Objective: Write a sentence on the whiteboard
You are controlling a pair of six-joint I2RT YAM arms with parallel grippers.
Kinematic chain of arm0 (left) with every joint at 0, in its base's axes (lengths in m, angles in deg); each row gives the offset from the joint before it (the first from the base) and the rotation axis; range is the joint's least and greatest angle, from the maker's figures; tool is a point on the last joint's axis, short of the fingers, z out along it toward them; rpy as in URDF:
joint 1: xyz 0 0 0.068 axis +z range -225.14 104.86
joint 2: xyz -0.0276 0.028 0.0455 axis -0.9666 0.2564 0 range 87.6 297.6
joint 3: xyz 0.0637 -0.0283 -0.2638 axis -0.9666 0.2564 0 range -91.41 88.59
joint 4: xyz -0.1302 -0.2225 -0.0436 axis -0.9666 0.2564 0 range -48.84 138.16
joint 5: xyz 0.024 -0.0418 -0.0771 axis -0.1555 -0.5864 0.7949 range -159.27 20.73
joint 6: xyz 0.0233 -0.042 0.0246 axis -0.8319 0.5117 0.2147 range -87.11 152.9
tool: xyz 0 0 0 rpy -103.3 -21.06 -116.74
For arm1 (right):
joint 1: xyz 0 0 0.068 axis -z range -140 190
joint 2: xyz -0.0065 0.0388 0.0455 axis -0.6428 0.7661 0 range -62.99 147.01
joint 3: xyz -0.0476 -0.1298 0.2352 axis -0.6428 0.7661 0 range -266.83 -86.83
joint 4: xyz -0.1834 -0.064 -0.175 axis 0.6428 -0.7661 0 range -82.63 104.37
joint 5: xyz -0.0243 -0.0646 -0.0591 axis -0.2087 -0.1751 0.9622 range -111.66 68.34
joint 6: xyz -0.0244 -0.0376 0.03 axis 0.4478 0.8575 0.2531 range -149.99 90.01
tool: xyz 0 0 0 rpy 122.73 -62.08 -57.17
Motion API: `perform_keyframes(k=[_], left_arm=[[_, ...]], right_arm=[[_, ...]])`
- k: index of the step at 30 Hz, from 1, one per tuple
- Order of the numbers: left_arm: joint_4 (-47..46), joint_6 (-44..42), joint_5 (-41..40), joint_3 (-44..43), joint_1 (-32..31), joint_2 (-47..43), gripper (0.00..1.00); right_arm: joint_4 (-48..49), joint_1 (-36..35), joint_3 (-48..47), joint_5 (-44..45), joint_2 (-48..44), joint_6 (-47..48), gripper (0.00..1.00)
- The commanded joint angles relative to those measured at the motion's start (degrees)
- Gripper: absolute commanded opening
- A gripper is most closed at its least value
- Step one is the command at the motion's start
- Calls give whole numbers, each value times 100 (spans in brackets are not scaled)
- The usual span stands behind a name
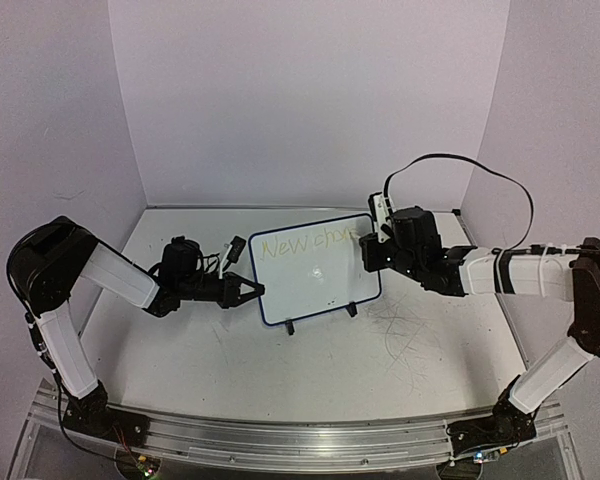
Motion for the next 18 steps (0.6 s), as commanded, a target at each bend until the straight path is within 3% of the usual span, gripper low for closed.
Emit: perform_keyframes(k=[1,18], left_arm=[[240,-155,-354,-52,12,-122,0],[265,-146,-354,-52,12,-129,0]], right_arm=[[-51,4,142,4,-102,-96,0],[-24,6,94,650,-197,-89,0]])
